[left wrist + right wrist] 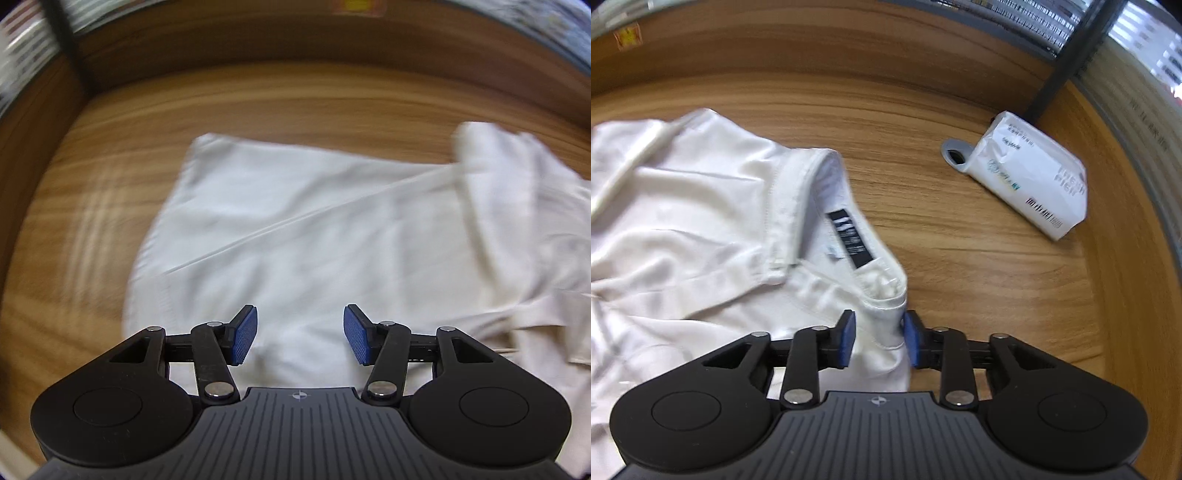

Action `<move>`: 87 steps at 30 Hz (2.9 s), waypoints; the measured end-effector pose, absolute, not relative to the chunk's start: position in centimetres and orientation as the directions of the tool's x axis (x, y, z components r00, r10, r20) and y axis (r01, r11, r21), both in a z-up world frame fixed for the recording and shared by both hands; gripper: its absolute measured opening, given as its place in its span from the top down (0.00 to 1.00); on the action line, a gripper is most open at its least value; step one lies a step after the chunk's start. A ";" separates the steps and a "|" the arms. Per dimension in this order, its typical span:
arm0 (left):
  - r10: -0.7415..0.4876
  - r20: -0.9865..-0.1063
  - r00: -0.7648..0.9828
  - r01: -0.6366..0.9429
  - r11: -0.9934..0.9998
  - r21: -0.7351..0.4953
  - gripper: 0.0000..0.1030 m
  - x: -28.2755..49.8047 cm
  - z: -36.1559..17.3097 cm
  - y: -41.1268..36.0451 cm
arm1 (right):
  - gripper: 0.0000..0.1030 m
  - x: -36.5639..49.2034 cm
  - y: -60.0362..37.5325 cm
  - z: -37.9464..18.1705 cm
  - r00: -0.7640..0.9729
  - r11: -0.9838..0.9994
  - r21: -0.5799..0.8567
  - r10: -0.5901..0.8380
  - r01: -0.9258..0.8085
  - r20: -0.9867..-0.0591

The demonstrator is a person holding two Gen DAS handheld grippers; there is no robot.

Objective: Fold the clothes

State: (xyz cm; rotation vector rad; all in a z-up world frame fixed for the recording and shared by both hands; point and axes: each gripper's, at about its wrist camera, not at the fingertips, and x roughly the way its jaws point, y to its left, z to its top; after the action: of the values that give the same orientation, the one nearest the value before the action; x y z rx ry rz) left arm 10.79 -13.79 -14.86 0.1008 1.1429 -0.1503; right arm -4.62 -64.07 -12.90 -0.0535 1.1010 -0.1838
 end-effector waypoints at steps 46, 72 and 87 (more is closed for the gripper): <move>-0.166 -0.888 0.429 0.405 0.914 0.025 0.97 21.4 -14.3 -22.9 | 0.90 -15.3 -51.2 -10.7 0.386 0.998 0.018 -0.004 0.054 -0.923; -0.112 -0.839 0.533 0.611 0.736 0.291 0.95 35.8 -10.0 -26.1 | 0.90 -39.1 -52.7 -15.6 -0.029 0.843 -0.098 -0.098 0.529 -0.995; -0.158 -0.903 0.399 0.773 0.589 0.238 0.73 30.1 -13.2 -27.8 | 0.84 -43.0 -47.8 -19.1 -0.100 0.776 -0.072 -0.012 0.626 -0.995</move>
State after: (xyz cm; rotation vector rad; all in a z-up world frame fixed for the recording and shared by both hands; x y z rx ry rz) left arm 30.13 -27.81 -13.19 0.7312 0.9914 -0.6604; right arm -42.98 -47.84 -19.11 0.5034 1.5948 -0.5757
